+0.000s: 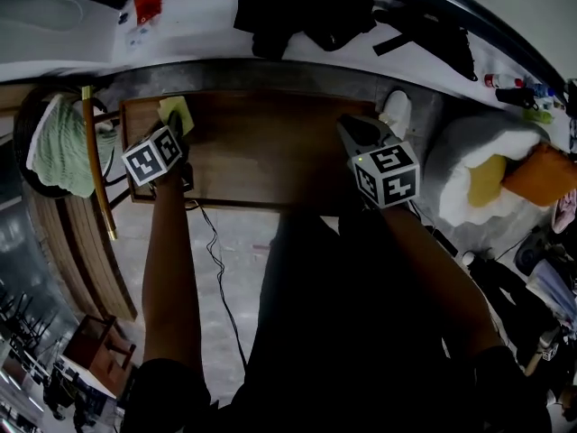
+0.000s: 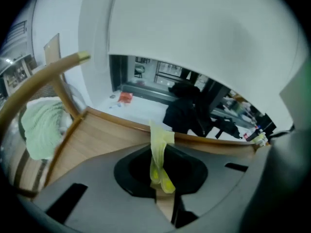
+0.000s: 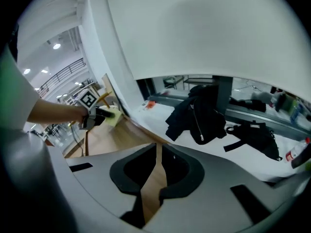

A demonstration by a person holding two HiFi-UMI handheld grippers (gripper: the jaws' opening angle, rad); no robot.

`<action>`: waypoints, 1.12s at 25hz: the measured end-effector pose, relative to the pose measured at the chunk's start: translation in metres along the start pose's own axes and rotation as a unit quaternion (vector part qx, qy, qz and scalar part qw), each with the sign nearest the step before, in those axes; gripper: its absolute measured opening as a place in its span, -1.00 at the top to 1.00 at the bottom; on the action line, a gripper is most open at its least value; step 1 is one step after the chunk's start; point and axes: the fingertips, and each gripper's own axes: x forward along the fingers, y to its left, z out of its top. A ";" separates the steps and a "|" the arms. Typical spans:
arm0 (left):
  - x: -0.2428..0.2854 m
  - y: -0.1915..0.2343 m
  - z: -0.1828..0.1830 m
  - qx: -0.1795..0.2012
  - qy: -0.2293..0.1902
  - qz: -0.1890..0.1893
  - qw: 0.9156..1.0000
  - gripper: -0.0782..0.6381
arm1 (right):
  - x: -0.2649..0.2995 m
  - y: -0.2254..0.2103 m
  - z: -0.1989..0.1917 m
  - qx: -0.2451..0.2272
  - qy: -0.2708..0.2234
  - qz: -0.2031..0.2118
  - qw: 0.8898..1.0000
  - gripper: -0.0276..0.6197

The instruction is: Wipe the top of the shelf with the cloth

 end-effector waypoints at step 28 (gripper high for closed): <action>0.010 -0.386 -0.167 0.132 0.118 -0.156 0.972 0.69 | -0.025 -0.053 -0.105 0.104 0.058 -0.035 0.992 0.78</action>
